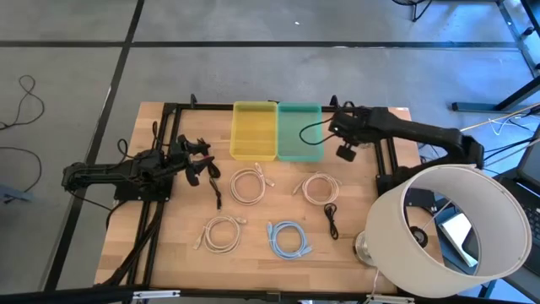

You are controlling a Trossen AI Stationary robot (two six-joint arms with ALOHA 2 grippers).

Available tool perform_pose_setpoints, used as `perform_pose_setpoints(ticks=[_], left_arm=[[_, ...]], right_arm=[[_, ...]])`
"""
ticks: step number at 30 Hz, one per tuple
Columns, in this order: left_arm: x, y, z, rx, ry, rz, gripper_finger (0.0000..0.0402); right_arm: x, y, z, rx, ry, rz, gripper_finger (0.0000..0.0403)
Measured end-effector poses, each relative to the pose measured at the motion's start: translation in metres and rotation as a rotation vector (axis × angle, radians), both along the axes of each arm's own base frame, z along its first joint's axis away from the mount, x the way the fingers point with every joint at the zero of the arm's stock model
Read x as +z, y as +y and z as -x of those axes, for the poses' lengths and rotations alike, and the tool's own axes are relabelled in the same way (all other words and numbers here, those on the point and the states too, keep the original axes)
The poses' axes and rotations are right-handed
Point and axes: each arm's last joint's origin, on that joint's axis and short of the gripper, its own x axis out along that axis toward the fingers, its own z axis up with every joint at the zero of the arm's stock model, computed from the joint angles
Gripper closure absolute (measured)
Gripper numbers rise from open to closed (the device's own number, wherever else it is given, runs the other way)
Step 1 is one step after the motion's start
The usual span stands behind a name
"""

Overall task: Pick & Place USB Port
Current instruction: Put the black charger cable into the green bin

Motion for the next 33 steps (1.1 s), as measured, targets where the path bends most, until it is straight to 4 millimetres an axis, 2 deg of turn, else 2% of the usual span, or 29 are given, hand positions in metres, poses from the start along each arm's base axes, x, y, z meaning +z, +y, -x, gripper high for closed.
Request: perform_pose_setpoints(ticks=[6,8,11,17,24,28,33], left_arm=[[0.0,0.001,0.0,0.026,0.017,-0.036,0.0155],[0.0,0.001,0.0,0.027,0.017,-0.037,0.0155],[0.0,0.0,0.0,0.019,0.017,-0.037,0.0155],[0.0,0.0,0.0,0.02,0.017,-0.037,0.0155],[0.0,0.001,0.0,0.02,0.016,-0.035,0.0155],[0.0,0.0,0.0,0.018,0.016,-0.034,0.0155],[0.0,0.0,0.0,-0.002,0.009,-0.02,0.0155]], right_arm=[[0.039,0.031,-0.046,0.306,-0.554,0.052,0.0383],[0.039,0.031,-0.059,0.378,-0.617,0.09,0.0383],[0.023,0.016,-0.074,0.38,-0.533,0.146,0.0383],[-0.022,-0.041,-0.09,0.298,-0.332,0.159,0.0383],[-0.042,-0.101,-0.112,0.248,-0.305,0.102,0.0383],[-0.059,-0.12,-0.129,0.257,-0.249,0.037,0.0383],[-0.09,-0.129,-0.137,0.246,-0.079,-0.024,0.0383]])
